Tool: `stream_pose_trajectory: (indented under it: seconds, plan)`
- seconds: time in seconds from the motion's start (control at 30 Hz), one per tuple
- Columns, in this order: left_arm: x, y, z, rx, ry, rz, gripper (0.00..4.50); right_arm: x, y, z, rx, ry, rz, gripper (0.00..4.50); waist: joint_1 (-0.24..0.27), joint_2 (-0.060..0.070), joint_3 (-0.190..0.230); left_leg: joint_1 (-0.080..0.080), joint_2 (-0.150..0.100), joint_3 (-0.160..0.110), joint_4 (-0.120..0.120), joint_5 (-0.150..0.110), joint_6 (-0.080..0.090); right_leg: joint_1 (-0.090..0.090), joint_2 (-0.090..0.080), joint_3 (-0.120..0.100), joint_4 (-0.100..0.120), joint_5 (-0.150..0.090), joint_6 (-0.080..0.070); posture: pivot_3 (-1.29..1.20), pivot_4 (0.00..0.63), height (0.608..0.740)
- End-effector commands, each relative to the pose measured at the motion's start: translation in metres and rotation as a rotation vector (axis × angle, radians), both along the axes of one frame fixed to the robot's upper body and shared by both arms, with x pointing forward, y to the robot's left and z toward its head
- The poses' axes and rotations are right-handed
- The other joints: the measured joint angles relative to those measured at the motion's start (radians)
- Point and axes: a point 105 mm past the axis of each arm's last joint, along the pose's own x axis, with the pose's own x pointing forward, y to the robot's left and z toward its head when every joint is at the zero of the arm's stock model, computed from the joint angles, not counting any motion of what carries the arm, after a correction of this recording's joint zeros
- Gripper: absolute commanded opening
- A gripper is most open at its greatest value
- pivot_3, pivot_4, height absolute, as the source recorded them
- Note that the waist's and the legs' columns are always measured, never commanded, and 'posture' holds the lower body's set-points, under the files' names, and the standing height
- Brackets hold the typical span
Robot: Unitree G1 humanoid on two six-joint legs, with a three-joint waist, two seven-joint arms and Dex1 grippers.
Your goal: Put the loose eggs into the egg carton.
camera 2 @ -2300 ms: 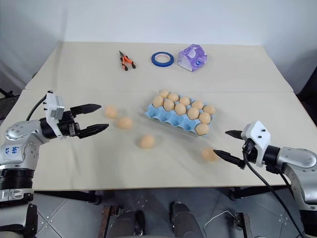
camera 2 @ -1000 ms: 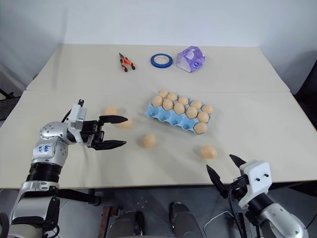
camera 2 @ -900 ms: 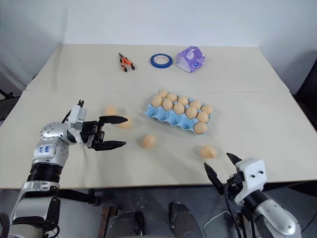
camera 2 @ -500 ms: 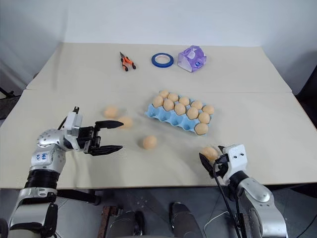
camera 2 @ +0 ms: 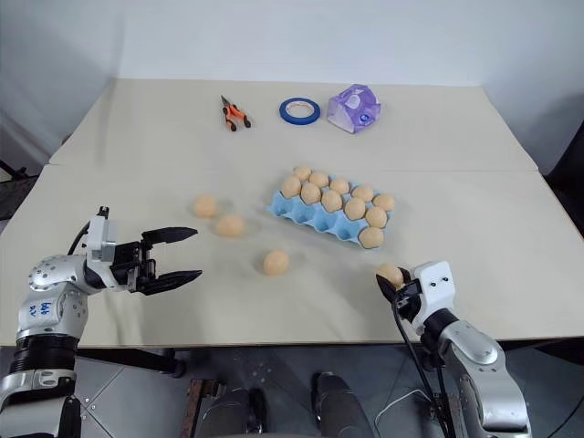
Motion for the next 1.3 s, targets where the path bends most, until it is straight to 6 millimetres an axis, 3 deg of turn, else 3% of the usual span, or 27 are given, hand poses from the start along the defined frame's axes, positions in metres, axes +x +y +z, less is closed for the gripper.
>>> stream_pose_trajectory:
  seconds: [0.03, 0.23, 0.4, 0.7, 0.73, 0.93, 1.3]
  plan:
    - [-0.004, 0.006, 0.013, -0.012, -0.048, 0.029, 4.50, 0.010, 0.006, 0.044, 0.001, -0.128, 0.019, 1.62, -0.010, 0.000, 0.000, 0.000, 0.000, 0.000, 0.000, 0.000, 0.000, 0.000, 0.000, 0.000, 0.000, 0.000, 0.000, 0.00, 0.150, 0.740]
    - [-0.007, 0.010, 0.014, -0.028, -0.053, 0.090, 4.50, 0.037, 0.033, 0.078, -0.001, -0.186, 0.083, 1.62, -0.022, 0.000, 0.000, 0.001, 0.001, -0.001, -0.001, 0.001, -0.001, 0.000, 0.001, 0.000, 0.001, 0.000, 0.000, 0.00, 0.150, 0.740]
    - [-0.013, 0.018, 0.014, -0.027, -0.049, 0.135, 4.50, 0.062, 0.052, 0.082, -0.017, -0.146, 0.129, 1.62, -0.023, 0.000, 0.000, 0.000, 0.001, -0.001, -0.003, 0.001, -0.001, -0.001, 0.001, -0.001, 0.000, 0.001, 0.002, 0.00, 0.150, 0.740]
    - [-0.016, 0.024, 0.016, -0.028, -0.063, 0.181, 4.50, 0.087, 0.071, 0.074, -0.077, -0.110, 0.200, 1.62, -0.023, 0.000, 0.000, -0.001, 0.002, -0.001, -0.004, 0.001, 0.001, -0.002, 0.001, -0.002, 0.000, 0.001, 0.003, 0.00, 0.150, 0.740]
    - [-0.016, 0.025, 0.017, -0.030, -0.066, 0.185, 4.50, 0.088, 0.072, 0.074, -0.085, -0.107, 0.205, 2.33, -0.023, 0.000, 0.000, -0.001, 0.002, -0.001, -0.004, 0.001, 0.001, -0.002, 0.001, -0.002, -0.001, 0.001, 0.004, 0.00, 0.150, 0.740]
    - [-0.016, 0.025, 0.020, -0.037, -0.080, 0.201, 4.50, 0.084, 0.072, 0.073, -0.118, -0.103, 0.233, 4.44, -0.024, 0.001, 0.000, -0.001, 0.002, -0.001, -0.005, 0.000, 0.000, -0.002, 0.001, -0.002, -0.001, 0.002, 0.004, 0.00, 0.150, 0.740]
    - [-0.010, 0.025, 0.023, -0.045, -0.088, 0.204, 4.50, 0.066, 0.074, 0.096, -0.116, -0.147, 0.306, 4.48, -0.023, 0.001, 0.001, -0.001, 0.003, -0.001, -0.005, -0.001, -0.002, -0.003, 0.002, -0.003, -0.001, 0.001, 0.003, 0.00, 0.150, 0.740]
